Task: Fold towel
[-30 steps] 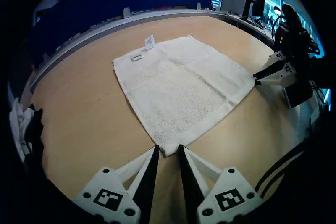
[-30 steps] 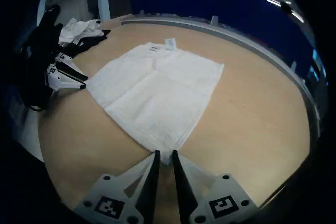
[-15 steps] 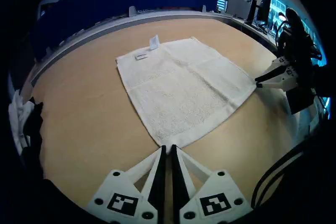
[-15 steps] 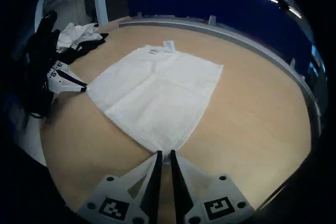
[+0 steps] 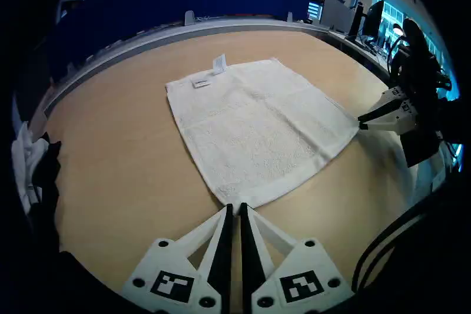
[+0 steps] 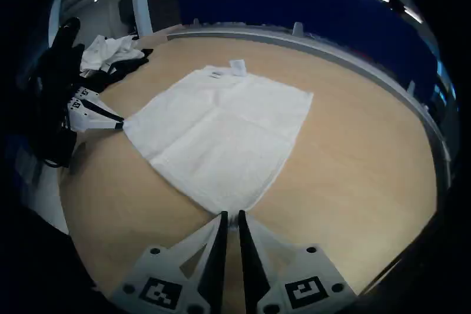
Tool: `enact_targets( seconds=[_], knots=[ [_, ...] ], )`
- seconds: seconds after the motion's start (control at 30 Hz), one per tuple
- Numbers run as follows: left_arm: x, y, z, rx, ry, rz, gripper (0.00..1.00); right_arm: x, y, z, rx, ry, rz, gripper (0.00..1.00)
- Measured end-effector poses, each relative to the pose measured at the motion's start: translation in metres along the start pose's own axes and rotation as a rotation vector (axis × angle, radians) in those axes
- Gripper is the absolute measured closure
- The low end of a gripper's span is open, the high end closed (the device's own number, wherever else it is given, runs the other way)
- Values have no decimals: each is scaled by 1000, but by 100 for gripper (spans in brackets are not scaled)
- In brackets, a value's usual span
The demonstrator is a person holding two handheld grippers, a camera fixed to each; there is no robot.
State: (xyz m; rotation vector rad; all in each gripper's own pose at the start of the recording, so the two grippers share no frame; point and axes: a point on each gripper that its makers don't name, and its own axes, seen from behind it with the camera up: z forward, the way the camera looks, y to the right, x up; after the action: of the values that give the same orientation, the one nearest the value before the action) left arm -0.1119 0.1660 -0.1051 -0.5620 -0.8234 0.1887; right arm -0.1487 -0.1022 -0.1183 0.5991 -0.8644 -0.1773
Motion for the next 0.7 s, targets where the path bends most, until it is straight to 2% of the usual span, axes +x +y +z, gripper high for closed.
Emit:
enact_targets(
  seconds=[0.33,0.7],
  knots=[
    [3,1,-1,-2,1,1,91,3,1,-2,-1,-2,-10,87],
    [17,5,-19,-17,23,-39,91,22,0,-22,2,23,-3,87]
  ],
)
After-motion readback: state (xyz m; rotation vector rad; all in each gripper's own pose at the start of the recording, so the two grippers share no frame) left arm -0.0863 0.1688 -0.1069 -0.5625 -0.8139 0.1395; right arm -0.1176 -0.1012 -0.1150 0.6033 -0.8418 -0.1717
